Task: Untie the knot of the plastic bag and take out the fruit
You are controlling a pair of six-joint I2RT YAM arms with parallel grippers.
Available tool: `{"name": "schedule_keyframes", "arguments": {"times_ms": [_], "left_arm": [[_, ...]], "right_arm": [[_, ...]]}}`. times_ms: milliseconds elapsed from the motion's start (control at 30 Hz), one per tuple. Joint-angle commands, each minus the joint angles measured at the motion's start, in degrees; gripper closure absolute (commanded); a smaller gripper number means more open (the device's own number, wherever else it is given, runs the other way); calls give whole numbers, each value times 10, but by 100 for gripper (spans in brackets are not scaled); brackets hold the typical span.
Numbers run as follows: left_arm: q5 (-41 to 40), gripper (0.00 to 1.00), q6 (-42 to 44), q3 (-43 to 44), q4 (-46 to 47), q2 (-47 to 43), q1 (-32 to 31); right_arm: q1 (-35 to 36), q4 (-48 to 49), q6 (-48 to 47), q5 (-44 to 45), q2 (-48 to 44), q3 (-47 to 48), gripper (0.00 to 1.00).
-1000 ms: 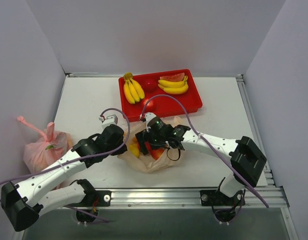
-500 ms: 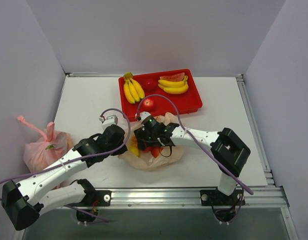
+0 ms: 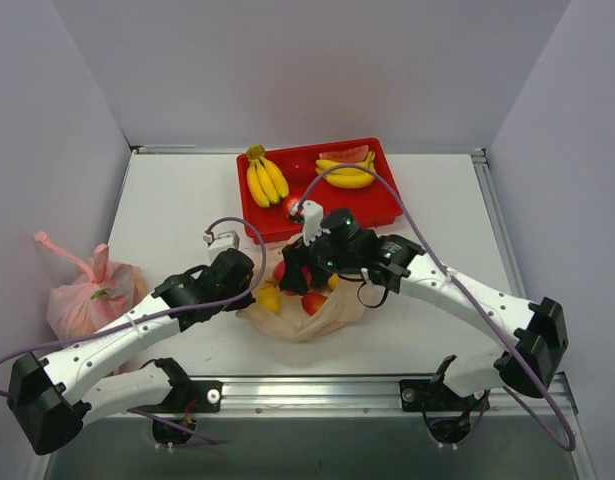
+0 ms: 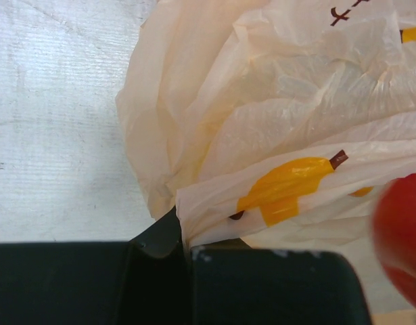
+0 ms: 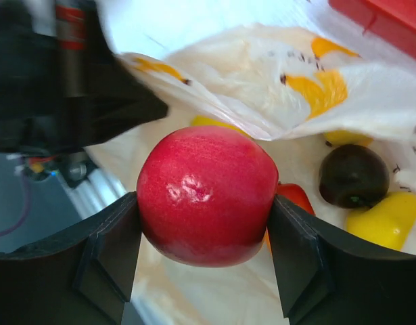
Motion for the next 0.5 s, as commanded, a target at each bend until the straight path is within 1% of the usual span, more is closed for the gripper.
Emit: {"name": "schedule_keyframes", "arguments": {"times_ms": [0, 67, 100, 167, 200, 233, 267, 300, 333, 367, 433, 467], "left_arm": [[-7, 100, 21, 21, 2, 9, -2], [0, 100, 25, 22, -1, 16, -2], [4, 100, 27, 23, -1, 18, -2], [11, 100, 34, 26, 0, 22, -4], [19, 100, 36, 28, 0, 24, -4], [24, 100, 41, 29, -1, 26, -4], [31, 100, 50, 32, -1, 31, -5], [42, 100, 54, 35, -1, 33, -5], [47, 100, 59, 38, -1, 35, -5], [50, 100, 60, 39, -2, 39, -6], [54, 100, 58, 39, -2, 38, -8], [54, 100, 58, 37, -4, 36, -9]], "right_arm": [[-46, -47, -18, -82, -48, 51, 76], [-79, -46, -8, -119, -66, 67, 76], [-107, -45, -8, -133, -74, 79, 76], [-134, -45, -21, -124, -73, 109, 73], [-146, -45, -23, -95, -65, 118, 71], [-179, -45, -24, -81, -57, 134, 70], [-194, -40, -21, -68, -48, 140, 70], [-214, -35, -16, -54, -24, 146, 70], [-244, -30, -9, -15, -10, 153, 69], [-258, -17, 1, 9, 3, 155, 67], [-291, -2, 11, 55, 51, 161, 66], [-304, 3, 20, 57, 71, 176, 64]]}}
